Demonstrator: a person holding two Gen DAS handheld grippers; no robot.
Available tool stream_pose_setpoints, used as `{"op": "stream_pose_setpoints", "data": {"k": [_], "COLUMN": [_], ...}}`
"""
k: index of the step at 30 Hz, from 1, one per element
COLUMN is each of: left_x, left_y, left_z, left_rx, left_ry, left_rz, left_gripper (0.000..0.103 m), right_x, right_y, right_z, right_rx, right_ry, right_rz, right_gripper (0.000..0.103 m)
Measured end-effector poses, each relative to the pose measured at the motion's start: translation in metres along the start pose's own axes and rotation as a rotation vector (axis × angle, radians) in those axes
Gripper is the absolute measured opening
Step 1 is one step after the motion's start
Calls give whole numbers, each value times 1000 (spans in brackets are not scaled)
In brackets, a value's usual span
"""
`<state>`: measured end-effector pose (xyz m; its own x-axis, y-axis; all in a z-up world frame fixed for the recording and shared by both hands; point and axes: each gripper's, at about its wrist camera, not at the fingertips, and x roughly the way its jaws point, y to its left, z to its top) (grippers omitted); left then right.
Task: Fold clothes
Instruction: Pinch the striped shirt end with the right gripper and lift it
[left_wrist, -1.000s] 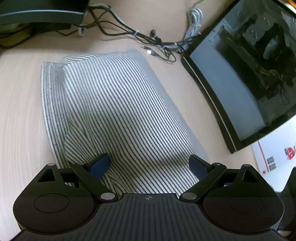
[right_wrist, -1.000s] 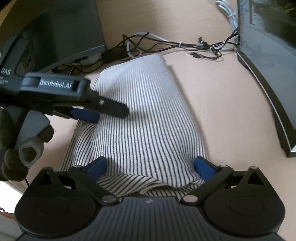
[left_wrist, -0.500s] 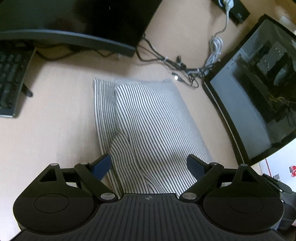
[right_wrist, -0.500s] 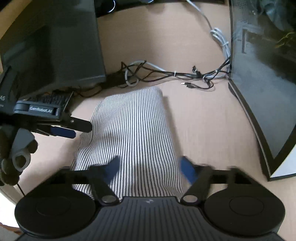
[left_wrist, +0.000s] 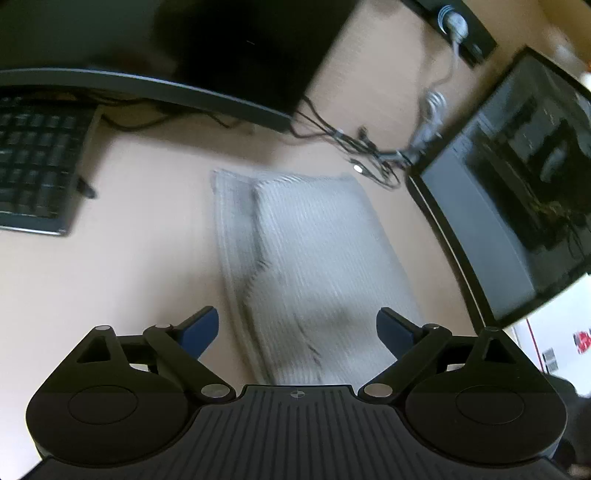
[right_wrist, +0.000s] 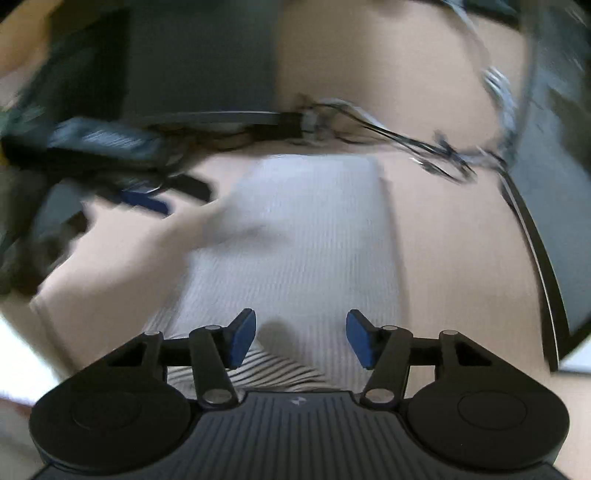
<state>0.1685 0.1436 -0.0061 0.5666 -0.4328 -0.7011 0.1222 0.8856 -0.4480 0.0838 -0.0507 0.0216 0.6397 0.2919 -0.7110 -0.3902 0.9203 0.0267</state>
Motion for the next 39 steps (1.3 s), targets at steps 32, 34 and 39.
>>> {"op": "stream_pose_setpoints", "data": {"k": [32,34,39], "left_x": [-102,-100,-59], "left_y": [-45,-67,-112], "left_z": [-114,-124,-138], "left_rx": [138,351,809], "left_ry": [-298,-297,-222], "left_rz": [368,363,362], "left_gripper": [103,103,103], "right_x": [41,38,47], "right_y": [34,17,-36], "right_z": [1,22,57], "right_rx": [-596,-411,13], "right_ry": [-14,34,133], "right_rz": [242,310,455], "right_gripper": [35,26,24]}}
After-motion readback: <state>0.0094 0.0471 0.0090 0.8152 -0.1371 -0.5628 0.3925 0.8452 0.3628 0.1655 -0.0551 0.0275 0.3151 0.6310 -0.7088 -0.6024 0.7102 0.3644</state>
